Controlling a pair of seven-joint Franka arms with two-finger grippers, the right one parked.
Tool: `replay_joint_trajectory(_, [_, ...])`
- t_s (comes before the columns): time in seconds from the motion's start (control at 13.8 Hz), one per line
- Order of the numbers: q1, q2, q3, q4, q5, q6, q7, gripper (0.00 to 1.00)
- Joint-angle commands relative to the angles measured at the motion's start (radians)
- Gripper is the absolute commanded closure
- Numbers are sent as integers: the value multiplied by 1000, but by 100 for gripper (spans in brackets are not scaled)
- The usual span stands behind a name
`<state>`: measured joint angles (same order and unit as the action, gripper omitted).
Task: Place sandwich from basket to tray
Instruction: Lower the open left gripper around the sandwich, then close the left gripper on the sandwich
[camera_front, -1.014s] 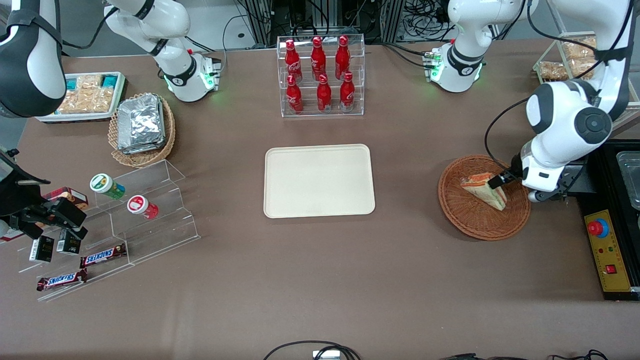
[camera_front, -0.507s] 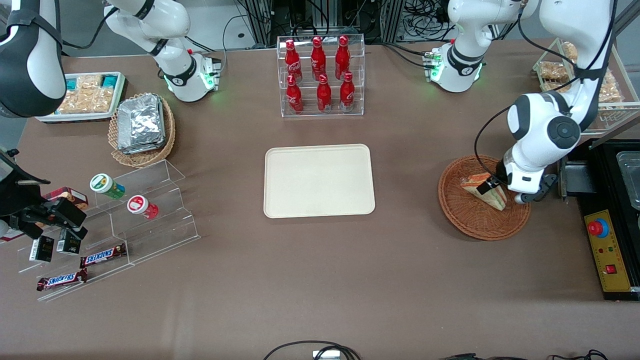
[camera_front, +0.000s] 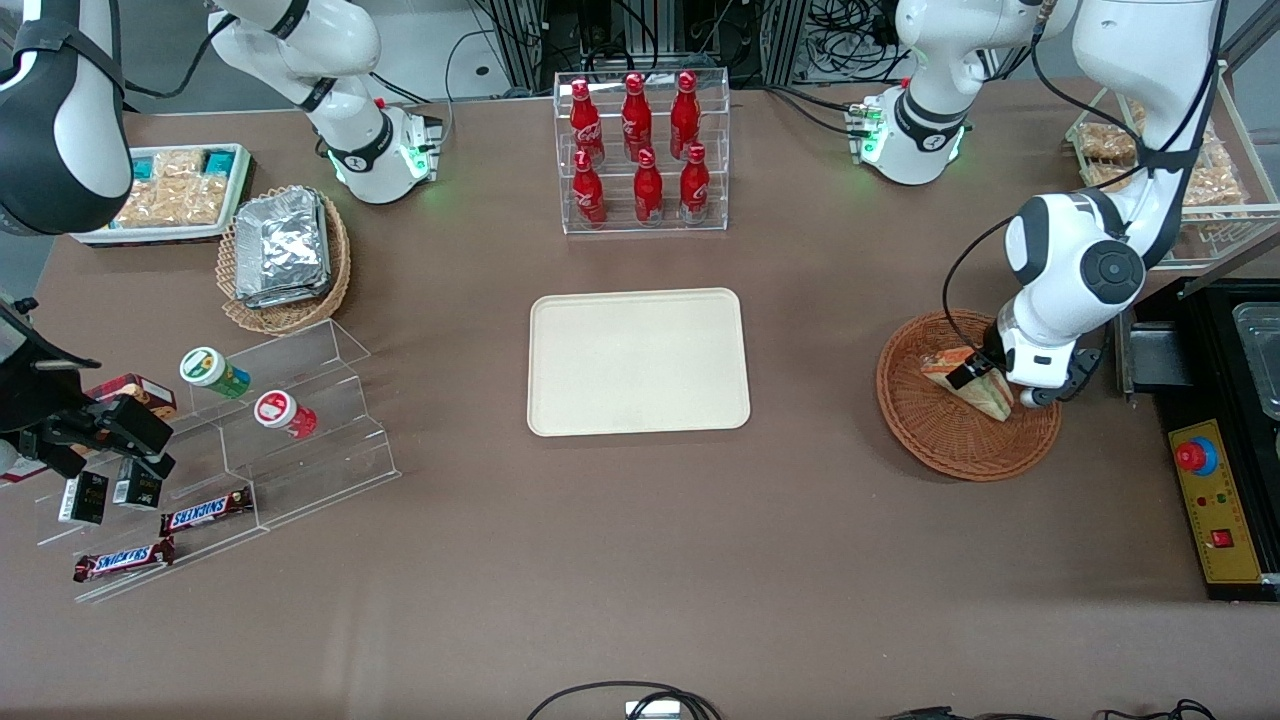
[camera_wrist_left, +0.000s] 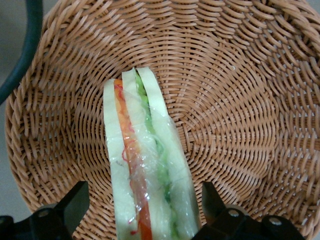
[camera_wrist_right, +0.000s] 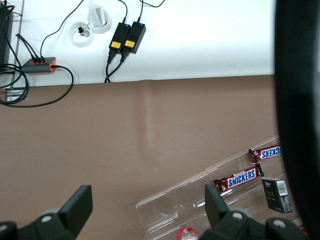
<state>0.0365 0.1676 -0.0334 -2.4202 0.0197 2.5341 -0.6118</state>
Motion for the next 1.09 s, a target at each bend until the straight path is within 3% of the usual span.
replay_joint_trajectory(0.0, [-3, 18, 0, -8, 12, 41, -51, 32])
replay_joint_trajectory(0.14, [-3, 27, 0, -5, 12, 46, -69, 87])
replay_joint_trajectory(0.22, [-3, 32, -2, -2, 12, 46, -69, 100])
replay_joint_trajectory(0.58, [-4, -6, -5, 1, 16, 26, -60, 100])
replay_joint_trajectory(0.87, [-6, -104, -37, 47, 149, -173, -20, 100])
replay_joint_trajectory(1.01, [-6, -151, -69, 85, 154, -273, 47, 100])
